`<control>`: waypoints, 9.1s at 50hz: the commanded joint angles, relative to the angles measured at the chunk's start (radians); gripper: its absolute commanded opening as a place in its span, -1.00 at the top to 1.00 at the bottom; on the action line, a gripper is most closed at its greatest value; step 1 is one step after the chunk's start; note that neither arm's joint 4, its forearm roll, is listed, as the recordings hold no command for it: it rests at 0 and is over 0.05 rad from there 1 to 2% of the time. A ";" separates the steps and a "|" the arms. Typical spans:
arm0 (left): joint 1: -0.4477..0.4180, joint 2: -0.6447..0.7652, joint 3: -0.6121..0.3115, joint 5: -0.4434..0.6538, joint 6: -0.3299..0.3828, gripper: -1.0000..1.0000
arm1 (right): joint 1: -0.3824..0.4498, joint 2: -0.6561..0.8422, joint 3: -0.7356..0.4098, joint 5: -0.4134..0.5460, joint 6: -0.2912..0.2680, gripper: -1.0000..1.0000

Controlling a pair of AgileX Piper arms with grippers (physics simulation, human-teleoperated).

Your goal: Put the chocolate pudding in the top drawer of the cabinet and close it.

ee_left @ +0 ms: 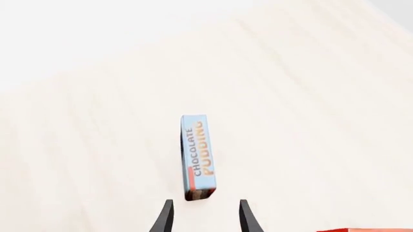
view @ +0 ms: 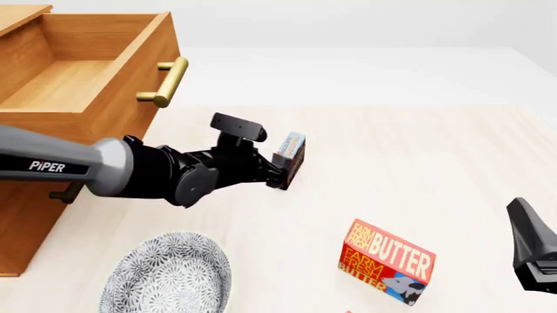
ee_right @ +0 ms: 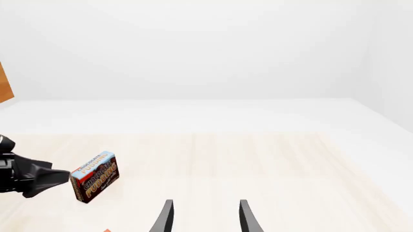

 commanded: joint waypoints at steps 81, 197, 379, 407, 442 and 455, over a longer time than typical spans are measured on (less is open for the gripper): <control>0.003 0.238 -0.152 -0.030 -0.099 -1.00 | 0.000 0.000 0.000 0.000 0.000 -1.00; -0.096 -0.191 0.113 -0.075 -0.118 1.00 | 0.000 0.000 0.000 0.000 0.000 -1.00; 0.518 -0.906 -0.188 0.823 0.289 1.00 | 0.000 0.000 0.000 0.000 0.000 -1.00; 0.588 -0.881 -0.190 0.901 0.311 1.00 | 0.000 0.000 0.000 0.000 0.000 -1.00; 0.644 -0.767 -0.218 0.885 0.326 1.00 | 0.000 0.000 0.000 0.000 0.000 -1.00; 0.643 -0.719 -0.250 0.892 0.330 1.00 | 0.000 0.000 0.000 0.000 0.000 -1.00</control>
